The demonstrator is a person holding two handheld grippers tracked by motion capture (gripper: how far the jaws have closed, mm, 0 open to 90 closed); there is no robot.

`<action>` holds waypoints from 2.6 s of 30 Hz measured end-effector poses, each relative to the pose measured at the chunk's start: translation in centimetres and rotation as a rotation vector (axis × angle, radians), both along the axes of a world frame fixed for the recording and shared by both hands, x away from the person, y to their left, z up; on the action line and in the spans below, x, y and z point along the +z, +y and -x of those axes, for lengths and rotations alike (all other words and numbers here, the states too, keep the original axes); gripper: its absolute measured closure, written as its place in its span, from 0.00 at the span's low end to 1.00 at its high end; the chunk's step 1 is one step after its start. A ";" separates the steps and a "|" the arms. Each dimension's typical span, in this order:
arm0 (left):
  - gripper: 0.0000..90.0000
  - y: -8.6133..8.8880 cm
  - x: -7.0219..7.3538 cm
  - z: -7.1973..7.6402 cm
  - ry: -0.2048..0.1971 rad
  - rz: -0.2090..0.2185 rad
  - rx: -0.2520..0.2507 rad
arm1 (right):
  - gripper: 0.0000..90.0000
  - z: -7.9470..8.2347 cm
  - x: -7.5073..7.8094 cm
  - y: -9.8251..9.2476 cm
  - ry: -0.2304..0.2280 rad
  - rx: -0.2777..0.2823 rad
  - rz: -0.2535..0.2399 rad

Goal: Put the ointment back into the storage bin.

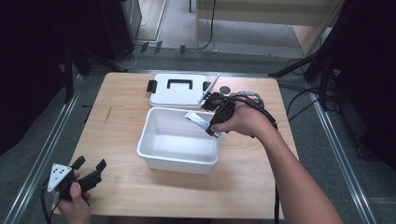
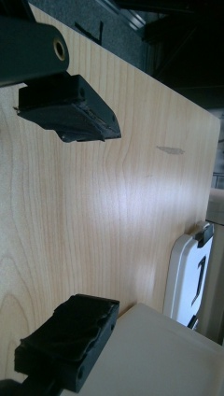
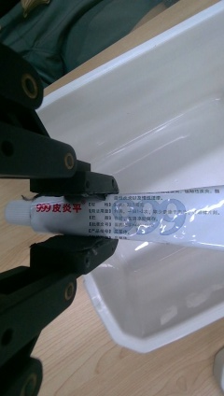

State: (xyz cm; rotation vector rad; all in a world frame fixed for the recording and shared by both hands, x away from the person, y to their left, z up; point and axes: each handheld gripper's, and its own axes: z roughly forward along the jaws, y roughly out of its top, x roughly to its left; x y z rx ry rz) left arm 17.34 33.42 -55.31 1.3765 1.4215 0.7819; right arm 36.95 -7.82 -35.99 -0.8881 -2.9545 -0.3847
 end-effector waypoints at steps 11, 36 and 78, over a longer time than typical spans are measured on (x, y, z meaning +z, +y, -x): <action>0.18 0.0 0.0 0.0 0.002 -0.001 0.002 | 0.80 -0.3 -0.9 1.3 -0.003 0.017 -0.004; 0.18 0.0 0.0 -0.1 0.010 -0.004 -0.005 | 0.80 -1.3 -4.0 2.8 0.001 0.024 0.025; 0.18 0.1 0.0 -0.2 0.029 -0.001 -0.014 | 0.80 -1.4 -10.3 5.1 -0.114 0.184 0.202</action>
